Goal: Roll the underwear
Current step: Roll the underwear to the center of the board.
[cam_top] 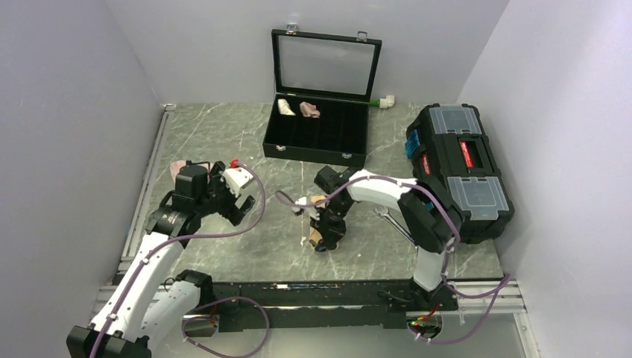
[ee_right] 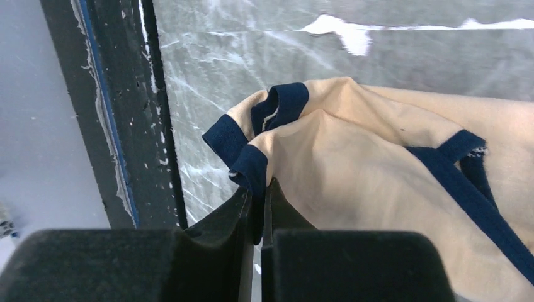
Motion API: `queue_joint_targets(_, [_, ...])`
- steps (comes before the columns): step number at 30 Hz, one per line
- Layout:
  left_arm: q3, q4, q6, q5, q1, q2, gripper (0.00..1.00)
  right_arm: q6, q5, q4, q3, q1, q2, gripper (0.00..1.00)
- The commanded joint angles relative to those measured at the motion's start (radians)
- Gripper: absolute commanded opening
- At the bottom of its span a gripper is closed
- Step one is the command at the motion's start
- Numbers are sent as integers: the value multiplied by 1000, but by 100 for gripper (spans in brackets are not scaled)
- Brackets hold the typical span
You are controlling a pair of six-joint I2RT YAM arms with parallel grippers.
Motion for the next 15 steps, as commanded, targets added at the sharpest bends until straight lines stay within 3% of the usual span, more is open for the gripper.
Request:
queue_joint_targets(1, [-29, -15, 86, 148, -24, -12, 99, -125, -197, -183, 122, -81, 114, 0])
queue_joint_targets(3, [-45, -41, 113, 155, -59, -17, 99, -151, -226, -227, 168, -107, 166, 0])
queue_joint_targets(9, [-77, -89, 135, 86, -302, 5, 97, -184, -262, -294, 249, -139, 267, 0])
queue_joint_targets(15, [-72, -7, 106, 100, -494, 113, 99, -188, -268, -317, 267, -141, 301, 0])
